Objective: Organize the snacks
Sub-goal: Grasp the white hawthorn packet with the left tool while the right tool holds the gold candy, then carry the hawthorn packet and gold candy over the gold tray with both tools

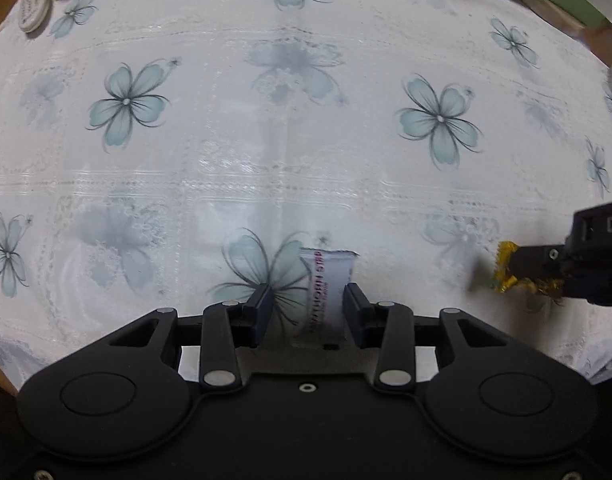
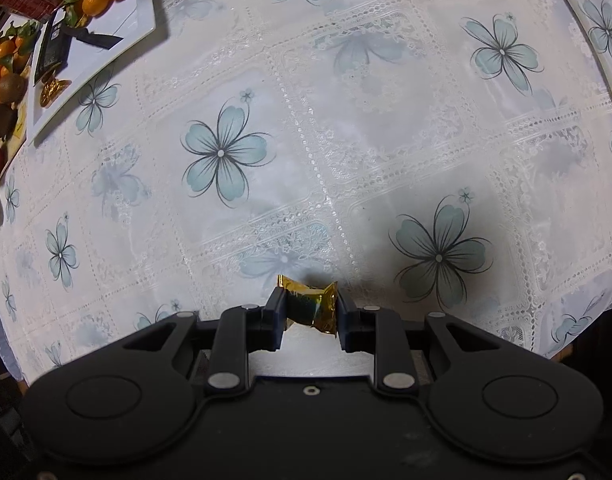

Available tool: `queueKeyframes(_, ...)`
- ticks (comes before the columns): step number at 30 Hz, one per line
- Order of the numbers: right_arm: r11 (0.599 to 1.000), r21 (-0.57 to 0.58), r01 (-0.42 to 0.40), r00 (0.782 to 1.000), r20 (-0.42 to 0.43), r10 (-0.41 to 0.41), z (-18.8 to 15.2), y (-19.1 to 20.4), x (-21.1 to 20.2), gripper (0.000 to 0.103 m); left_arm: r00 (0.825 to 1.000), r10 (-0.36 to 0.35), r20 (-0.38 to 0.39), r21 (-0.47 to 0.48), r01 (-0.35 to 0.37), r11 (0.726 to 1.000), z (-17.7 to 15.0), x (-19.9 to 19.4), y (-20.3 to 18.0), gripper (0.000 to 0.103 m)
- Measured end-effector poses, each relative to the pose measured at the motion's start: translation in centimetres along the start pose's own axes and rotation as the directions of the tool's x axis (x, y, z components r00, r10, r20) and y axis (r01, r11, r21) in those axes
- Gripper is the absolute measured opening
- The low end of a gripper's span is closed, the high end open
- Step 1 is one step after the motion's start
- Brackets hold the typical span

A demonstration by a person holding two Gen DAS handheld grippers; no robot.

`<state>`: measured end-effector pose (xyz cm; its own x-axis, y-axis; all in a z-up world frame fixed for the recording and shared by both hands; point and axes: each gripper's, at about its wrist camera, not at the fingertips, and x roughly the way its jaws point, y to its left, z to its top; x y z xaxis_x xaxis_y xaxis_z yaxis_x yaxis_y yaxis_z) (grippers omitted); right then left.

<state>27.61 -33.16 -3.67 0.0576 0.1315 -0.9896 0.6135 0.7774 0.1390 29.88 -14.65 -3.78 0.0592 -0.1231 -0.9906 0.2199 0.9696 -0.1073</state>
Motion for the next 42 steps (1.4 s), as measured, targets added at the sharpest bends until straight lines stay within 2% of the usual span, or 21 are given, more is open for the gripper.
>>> queueKeyframes(2, 1.0, 0.003, -0.003, 1.0, 0.003, 0.003, 0.1, -0.1, -0.1, 0.026, 1.0, 0.003, 0.005, 0.0, -0.003, 1.0, -0.2, 0.3, -0.2, 0.049)
queueKeyframes(5, 1.0, 0.008, -0.015, 1.0, -0.005, 0.015, 0.3, -0.4, -0.1, 0.026, 0.999, 0.047, 0.015, 0.045, -0.048, 0.998, 0.0, 0.7, -1.2, 0.049)
queueKeyframes(13, 0.999, 0.023, -0.023, 1.0, -0.005, 0.023, 0.5, -0.9, -0.4, 0.026, 0.998, 0.063, -0.023, 0.06, -0.062, 0.996, 0.3, 3.1, -1.8, 0.047)
queueKeyframes(14, 1.0, 0.021, -0.021, 1.0, -0.005, 0.021, 0.5, -0.8, -0.4, 0.026, 0.998, 0.062, -0.017, 0.062, -0.061, 0.996, 0.4, 3.1, -1.9, 0.04)
queueKeyframes(15, 1.0, 0.02, -0.02, 1.0, -0.006, 0.021, 0.4, -0.8, -0.3, 0.026, 0.998, 0.064, -0.009, 0.068, -0.063, 0.996, 0.5, 3.2, -2.1, 0.025)
queueKeyframes(19, 1.0, 0.009, -0.019, 1.0, -0.002, 0.019, 0.3, -0.5, -0.4, 0.026, 1.0, 0.007, -0.018, 0.037, -0.006, 0.999, 0.6, 2.7, -1.5, 0.025)
queueKeyframes(22, 1.0, 0.0, -0.018, 1.0, 0.01, 0.018, 0.0, -0.3, -0.6, 0.026, 1.0, 0.002, -0.001, 0.028, -0.002, 1.0, 0.4, 1.8, -1.1, 0.025)
queueKeyframes(29, 1.0, -0.027, -0.011, 0.999, 0.05, 0.012, -1.6, -0.3, -1.9, 0.026, 1.0, -0.015, 0.021, 0.003, 0.015, 1.0, -2.2, -2.1, 0.9, 0.025)
queueKeyframes(33, 0.999, -0.041, -0.019, 0.996, 0.081, 0.022, -3.5, -0.9, -3.1, 0.026, 0.998, -0.035, 0.053, -0.028, 0.037, 0.999, -5.1, -4.6, 2.2, 0.025)
queueKeyframes(37, 0.997, -0.068, -0.033, 0.989, 0.139, 0.043, -6.7, -1.4, -5.0, 0.026, 0.996, -0.068, 0.057, -0.048, 0.071, 0.996, -8.8, -6.2, 3.3, 0.025)
queueKeyframes(39, 0.996, -0.078, -0.052, 0.984, 0.169, 0.064, -9.0, -1.9, -5.9, 0.026, 0.996, -0.056, 0.067, -0.048, 0.059, 0.997, -10.6, -6.7, 3.5, 0.025)
queueKeyframes(42, 0.99, -0.097, -0.107, 0.979, 0.161, 0.122, -12.7, -2.8, -6.4, 0.027, 0.996, -0.033, 0.081, -0.047, 0.037, 0.998, -13.2, -7.4, 3.8, 0.025)
